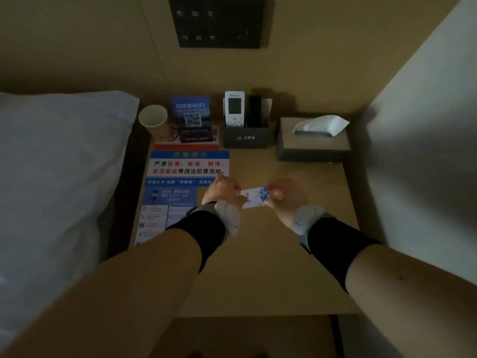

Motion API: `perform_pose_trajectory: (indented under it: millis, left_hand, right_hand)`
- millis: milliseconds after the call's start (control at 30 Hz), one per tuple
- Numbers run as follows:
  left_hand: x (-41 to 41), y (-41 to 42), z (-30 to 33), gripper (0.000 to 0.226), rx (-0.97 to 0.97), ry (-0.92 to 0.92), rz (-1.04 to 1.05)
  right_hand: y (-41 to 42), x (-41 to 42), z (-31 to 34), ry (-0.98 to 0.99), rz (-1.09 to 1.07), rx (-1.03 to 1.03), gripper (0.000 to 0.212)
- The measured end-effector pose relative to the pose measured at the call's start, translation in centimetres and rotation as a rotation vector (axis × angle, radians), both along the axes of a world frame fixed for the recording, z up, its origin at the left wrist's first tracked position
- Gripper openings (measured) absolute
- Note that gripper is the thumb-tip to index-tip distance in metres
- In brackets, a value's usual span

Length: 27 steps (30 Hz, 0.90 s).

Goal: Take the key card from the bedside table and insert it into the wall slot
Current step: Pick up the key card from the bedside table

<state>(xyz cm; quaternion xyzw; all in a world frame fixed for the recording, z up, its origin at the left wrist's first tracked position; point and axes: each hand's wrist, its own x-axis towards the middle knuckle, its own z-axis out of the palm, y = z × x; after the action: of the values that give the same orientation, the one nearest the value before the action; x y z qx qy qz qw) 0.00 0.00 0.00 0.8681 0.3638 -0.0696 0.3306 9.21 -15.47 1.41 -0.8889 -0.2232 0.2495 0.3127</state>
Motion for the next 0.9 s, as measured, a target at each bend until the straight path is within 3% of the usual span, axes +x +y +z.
perform_pose_trajectory:
  millis: [67,167,267,667,800,900]
  left_hand:
    - [0.5,0.1,-1.2,0.033,-0.011,0.048,-0.038]
    - [0.8,-0.1,-2.6,0.054,-0.032,0.073,-0.091]
    - [1.2,-0.1,-3.3,0.055,0.003,0.095,-0.154]
    - [2.3,0.2,-3.3,0.063,0.028,0.151,-0.233]
    - [2.7,0.1,-3.2,0.071,0.069,0.180,-0.241]
    - [3.0,-0.1,-3.1,0.072,0.034,0.176,-0.207]
  right_hand:
    - [0.5,0.2,-1.5,-0.081,0.040,-0.047,0.022]
    - [1.0,0.2,-3.5,-0.104,0.093,-0.131,0.045]
    - [1.9,0.8,-5.0,-0.115,0.122,-0.209,0.058]
    - [2.8,1.4,-5.2,-0.087,0.093,-0.313,0.042]
    - [3.1,1.3,-4.9,-0.064,0.062,-0.296,0.043]
    - [3.0,0.8,-4.8,-0.087,0.058,-0.210,0.031]
